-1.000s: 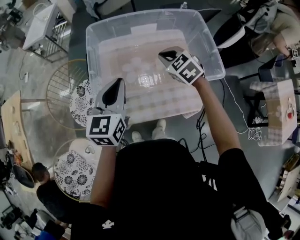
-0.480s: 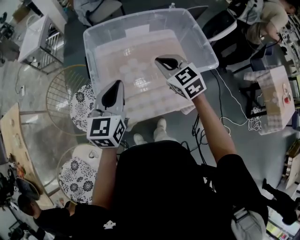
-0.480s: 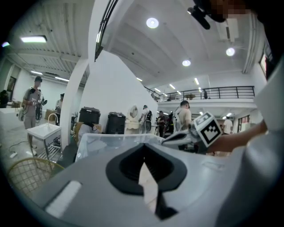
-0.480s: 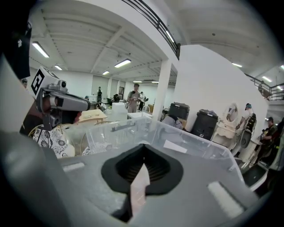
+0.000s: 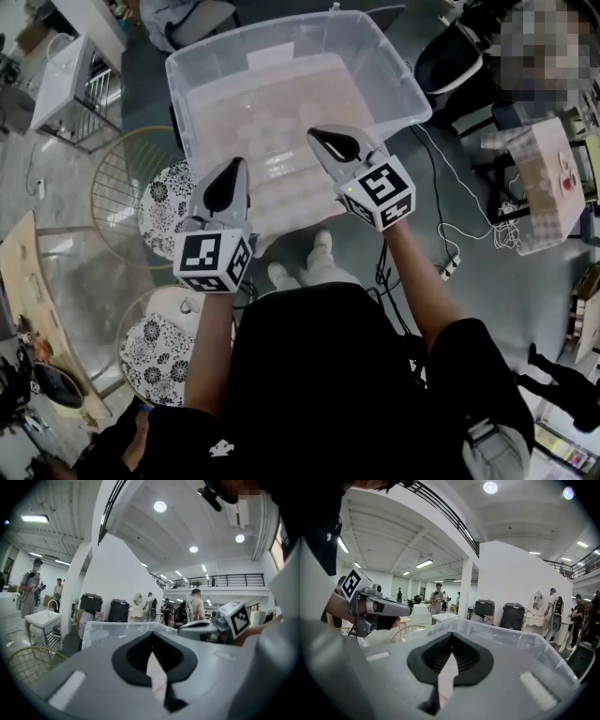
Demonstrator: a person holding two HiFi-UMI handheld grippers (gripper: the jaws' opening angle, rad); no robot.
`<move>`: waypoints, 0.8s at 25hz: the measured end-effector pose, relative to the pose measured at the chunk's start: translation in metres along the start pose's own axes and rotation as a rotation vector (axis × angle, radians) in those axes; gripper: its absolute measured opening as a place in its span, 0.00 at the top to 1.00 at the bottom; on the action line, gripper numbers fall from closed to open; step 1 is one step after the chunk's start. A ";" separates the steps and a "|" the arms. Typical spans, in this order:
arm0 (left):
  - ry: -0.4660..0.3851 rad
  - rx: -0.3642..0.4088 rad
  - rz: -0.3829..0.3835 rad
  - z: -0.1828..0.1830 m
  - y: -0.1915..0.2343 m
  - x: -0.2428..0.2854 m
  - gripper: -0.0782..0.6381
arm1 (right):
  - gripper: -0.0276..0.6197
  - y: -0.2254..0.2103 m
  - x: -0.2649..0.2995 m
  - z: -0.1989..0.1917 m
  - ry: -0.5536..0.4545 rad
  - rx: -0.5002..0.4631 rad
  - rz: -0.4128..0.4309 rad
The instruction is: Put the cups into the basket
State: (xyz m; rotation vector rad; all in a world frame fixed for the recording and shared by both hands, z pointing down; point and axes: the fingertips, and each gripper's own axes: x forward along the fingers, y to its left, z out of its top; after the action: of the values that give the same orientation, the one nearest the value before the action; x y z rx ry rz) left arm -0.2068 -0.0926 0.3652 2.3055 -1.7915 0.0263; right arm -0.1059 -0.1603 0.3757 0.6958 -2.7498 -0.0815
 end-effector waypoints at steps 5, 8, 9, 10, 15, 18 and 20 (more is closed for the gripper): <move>-0.013 -0.019 -0.040 0.001 -0.010 -0.006 0.88 | 0.95 0.009 -0.010 -0.007 -0.005 0.044 -0.034; -0.015 -0.008 -0.051 0.001 -0.018 -0.006 0.88 | 0.95 0.013 -0.021 -0.002 -0.022 0.047 -0.049; -0.015 -0.006 -0.052 0.001 -0.021 -0.006 0.88 | 0.95 0.014 -0.024 -0.001 -0.027 0.050 -0.051; -0.015 -0.002 -0.052 0.001 -0.024 -0.006 0.88 | 0.95 0.015 -0.028 -0.001 -0.032 0.054 -0.052; -0.013 0.035 -0.053 0.001 -0.048 -0.006 0.88 | 0.95 0.016 -0.047 0.000 -0.060 0.064 -0.047; -0.014 0.009 -0.038 0.001 -0.058 -0.005 0.88 | 0.95 0.014 -0.056 -0.002 -0.074 0.085 -0.043; -0.016 0.002 -0.027 0.001 -0.067 -0.004 0.88 | 0.95 0.014 -0.062 -0.007 -0.075 0.092 -0.039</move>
State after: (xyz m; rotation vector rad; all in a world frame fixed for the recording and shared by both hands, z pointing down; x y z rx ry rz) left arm -0.1441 -0.0730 0.3531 2.3375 -1.7686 0.0051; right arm -0.0581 -0.1183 0.3667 0.7855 -2.8267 0.0113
